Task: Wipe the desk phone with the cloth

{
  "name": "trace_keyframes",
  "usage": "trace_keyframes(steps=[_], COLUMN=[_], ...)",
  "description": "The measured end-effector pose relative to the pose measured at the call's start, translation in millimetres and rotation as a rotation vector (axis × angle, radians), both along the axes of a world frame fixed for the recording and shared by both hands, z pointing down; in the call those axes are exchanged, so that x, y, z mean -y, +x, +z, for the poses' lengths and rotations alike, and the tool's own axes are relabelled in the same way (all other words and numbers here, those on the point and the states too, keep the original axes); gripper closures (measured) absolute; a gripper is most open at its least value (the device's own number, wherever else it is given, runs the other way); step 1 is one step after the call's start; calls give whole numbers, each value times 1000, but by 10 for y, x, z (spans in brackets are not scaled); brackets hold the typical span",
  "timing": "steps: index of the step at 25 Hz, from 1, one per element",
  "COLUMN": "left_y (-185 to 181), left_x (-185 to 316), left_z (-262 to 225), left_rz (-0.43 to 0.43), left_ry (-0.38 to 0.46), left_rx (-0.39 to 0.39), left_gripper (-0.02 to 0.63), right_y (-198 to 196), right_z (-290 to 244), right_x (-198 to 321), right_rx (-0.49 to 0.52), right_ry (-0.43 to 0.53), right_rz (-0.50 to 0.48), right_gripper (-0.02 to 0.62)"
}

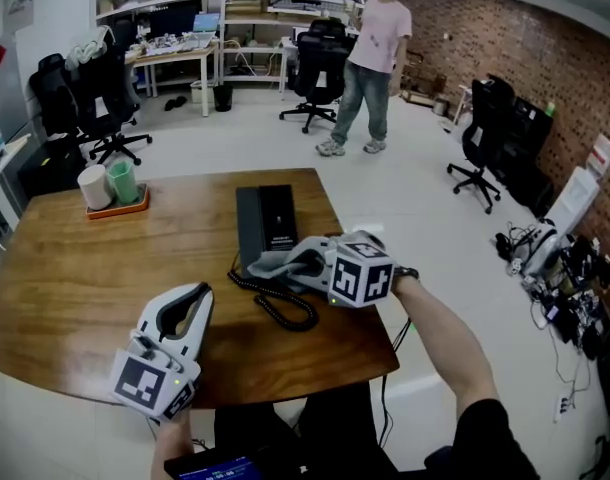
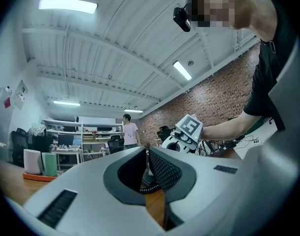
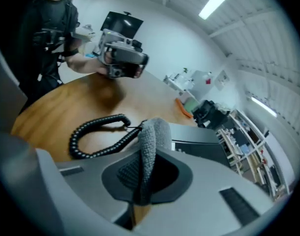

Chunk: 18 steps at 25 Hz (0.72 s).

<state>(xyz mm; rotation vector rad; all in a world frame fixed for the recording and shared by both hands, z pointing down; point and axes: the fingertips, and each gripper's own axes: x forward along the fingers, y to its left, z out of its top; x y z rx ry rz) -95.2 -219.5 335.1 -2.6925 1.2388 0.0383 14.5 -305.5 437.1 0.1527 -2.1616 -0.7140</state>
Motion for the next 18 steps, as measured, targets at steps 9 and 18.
trace_keyframes(steps=[9, 18], left_y=[-51, -1], left_x=[19, -20], left_z=[25, -45], left_rz=[-12, -12], left_ry=[0, 17], left_rx=[-14, -15], left_gripper=[598, 598], right_y=[113, 211], right_z=[-945, -682], right_x=[1404, 1508], right_rx=[424, 328], right_ry=[119, 123], right_rz=[453, 468], right_gripper=[569, 568])
